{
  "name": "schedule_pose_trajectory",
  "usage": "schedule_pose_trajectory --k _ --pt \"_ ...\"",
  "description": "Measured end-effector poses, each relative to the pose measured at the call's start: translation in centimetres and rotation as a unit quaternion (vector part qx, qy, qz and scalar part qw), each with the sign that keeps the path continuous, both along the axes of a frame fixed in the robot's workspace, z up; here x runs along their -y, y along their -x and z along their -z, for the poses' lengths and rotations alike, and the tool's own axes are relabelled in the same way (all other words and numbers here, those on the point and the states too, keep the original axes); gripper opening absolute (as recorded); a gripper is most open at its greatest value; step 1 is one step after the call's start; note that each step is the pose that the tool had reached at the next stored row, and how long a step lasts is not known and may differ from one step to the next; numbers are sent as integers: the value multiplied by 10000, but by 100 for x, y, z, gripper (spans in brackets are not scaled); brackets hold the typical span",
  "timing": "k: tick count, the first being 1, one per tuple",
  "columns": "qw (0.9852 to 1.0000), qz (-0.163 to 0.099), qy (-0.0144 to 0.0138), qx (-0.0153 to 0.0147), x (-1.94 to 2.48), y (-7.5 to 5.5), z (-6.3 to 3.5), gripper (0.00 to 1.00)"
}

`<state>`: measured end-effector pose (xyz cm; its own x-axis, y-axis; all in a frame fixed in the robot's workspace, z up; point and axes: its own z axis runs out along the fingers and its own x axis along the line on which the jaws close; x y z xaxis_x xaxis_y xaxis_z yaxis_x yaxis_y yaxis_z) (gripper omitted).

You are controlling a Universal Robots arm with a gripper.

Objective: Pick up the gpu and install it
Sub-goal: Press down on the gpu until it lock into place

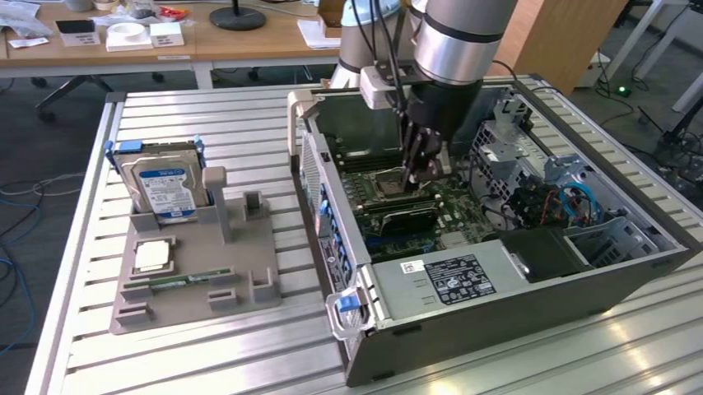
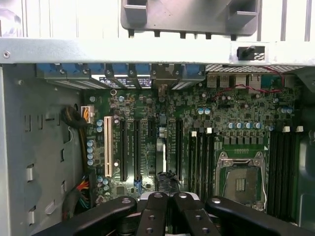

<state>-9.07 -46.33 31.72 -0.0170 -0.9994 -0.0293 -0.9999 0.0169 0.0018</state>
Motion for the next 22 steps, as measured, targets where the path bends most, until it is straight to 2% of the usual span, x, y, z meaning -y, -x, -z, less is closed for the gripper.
schedule_pose_trajectory --k 3,10,16,22 --pt "10000 0 0 0 0 0 64 11" --pt "10000 0 0 0 -1 0 67 11" --pt "10000 0 -2 0 -30 0 74 11" --pt "10000 0 -3 0 -39 0 144 11"
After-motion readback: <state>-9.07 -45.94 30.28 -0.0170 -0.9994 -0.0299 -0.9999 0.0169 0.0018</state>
